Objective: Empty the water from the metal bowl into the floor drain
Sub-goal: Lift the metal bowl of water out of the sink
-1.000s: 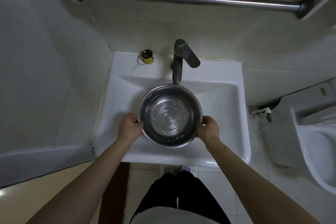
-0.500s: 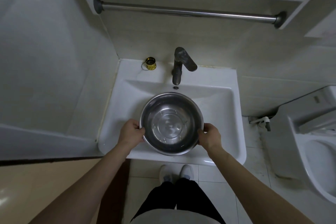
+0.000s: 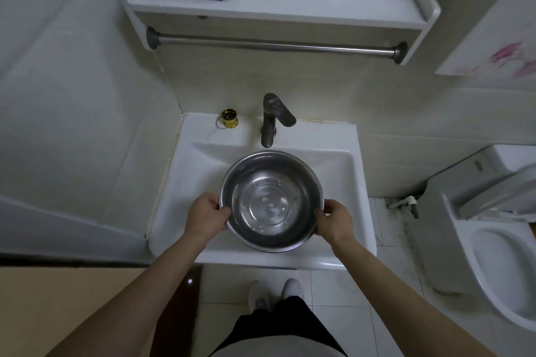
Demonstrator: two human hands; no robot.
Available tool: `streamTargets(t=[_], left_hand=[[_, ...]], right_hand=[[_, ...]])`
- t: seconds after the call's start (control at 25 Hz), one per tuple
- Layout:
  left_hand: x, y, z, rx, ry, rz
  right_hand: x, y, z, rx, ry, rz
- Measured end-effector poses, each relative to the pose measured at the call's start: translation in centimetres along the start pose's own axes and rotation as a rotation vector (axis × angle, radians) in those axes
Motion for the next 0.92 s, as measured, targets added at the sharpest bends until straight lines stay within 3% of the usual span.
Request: streamTargets(t=[0.92], left_hand=[[11.4,0.1,2.4,-0.004,-0.180,0.007]], right_hand=[[-4.5,9.0,2.9,0.143,0.052,-0.241]])
Point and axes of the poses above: each hand's wrist, its own z-axis away from the middle knuckle, its own y-axis out of the back of the hand, x = y × z, the point moved 9 cm from there along -z, towards the middle knuckle, and after that the axes turned 8 degrees about -z, right-handed, at the moved point
